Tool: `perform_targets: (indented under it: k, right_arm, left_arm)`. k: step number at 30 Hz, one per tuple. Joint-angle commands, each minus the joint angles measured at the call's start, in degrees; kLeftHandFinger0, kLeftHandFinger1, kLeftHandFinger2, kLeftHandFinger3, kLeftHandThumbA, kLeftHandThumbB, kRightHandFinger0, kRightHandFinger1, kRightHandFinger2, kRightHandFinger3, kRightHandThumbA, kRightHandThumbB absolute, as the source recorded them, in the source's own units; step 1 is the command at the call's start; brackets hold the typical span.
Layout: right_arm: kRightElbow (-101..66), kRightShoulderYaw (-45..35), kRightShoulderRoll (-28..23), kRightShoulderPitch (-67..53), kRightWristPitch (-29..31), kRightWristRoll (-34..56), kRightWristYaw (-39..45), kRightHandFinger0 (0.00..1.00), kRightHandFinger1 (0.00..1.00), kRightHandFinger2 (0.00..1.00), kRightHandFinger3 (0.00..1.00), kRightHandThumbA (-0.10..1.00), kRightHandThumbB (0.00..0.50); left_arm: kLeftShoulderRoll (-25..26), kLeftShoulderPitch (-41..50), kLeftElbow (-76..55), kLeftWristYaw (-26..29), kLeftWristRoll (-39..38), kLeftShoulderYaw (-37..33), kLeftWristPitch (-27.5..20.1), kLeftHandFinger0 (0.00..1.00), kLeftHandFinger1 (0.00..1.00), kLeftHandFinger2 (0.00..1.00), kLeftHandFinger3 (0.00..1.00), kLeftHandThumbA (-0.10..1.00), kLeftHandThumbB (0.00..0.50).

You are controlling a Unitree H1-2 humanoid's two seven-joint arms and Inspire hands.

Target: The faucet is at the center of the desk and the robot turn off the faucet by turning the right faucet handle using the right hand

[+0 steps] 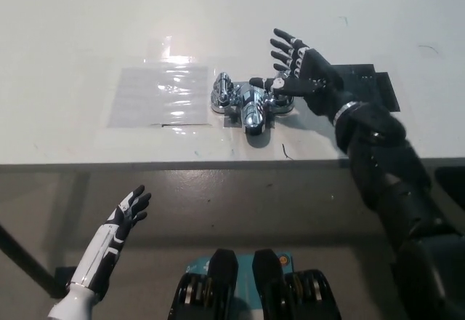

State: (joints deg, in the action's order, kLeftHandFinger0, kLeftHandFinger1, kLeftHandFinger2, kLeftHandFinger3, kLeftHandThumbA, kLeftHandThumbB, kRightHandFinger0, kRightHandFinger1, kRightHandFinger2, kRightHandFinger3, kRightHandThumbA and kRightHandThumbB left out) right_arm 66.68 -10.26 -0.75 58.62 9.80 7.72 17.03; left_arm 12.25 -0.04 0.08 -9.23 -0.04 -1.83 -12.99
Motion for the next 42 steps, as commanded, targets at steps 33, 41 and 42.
perform_targets:
  k: [33,41,42]
  right_arm:
    - [-26.6,2.1,20.8,-5.2,6.3,-11.7,-47.9,1.0,1.0,1.0,1.0,1.0,0.283]
    - [-28.6,1.7,18.2,-5.8,10.0,-10.3,-47.5,1.0,1.0,1.0,1.0,1.0,0.215]
    - [-29.2,1.5,17.7,-5.9,10.0,-10.4,-47.6,1.0,1.0,1.0,1.0,1.0,0.222]
  left_arm:
    - [1.1,-0.9,-1.2,-0.7,-0.8,1.0,-1.1,1.0,1.0,1.0,1.0,1.0,0.434]
    - [1.2,-0.9,-1.5,-0.9,-1.4,1.2,-0.8,1.0,1.0,1.0,1.0,1.0,0.433]
    - [1.2,-0.9,-1.4,-1.0,-1.5,1.1,-1.0,1.0,1.0,1.0,1.0,1.0,0.431]
